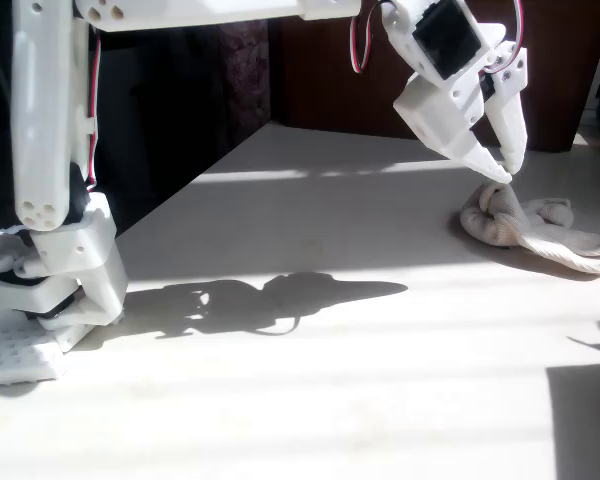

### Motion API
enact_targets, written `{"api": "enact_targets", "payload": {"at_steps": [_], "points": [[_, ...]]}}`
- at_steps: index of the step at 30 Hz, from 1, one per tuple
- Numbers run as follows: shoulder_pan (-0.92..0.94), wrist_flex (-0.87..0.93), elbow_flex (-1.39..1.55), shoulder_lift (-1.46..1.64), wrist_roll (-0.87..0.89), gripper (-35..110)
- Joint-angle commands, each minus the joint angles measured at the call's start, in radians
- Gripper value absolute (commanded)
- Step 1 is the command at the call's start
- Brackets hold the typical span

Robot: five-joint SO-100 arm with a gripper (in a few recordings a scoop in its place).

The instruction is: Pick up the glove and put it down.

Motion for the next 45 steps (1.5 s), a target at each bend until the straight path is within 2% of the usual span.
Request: {"api": "enact_targets", "payload": {"at_steps": [1,7,18,30,45], "points": [[-0.044,-0.002,-0.144,-0.1,0.008,0],[-0.075,0.003,-0.265,-0.227,0.008,3],[-0.112,0.005,-0.273,-0.252,0.083,23],[-0.112,-0.012,-0.285,-0.351,0.086,23],[-0.104,-0.009,-0.543,-0.532,0.086,23]]}}
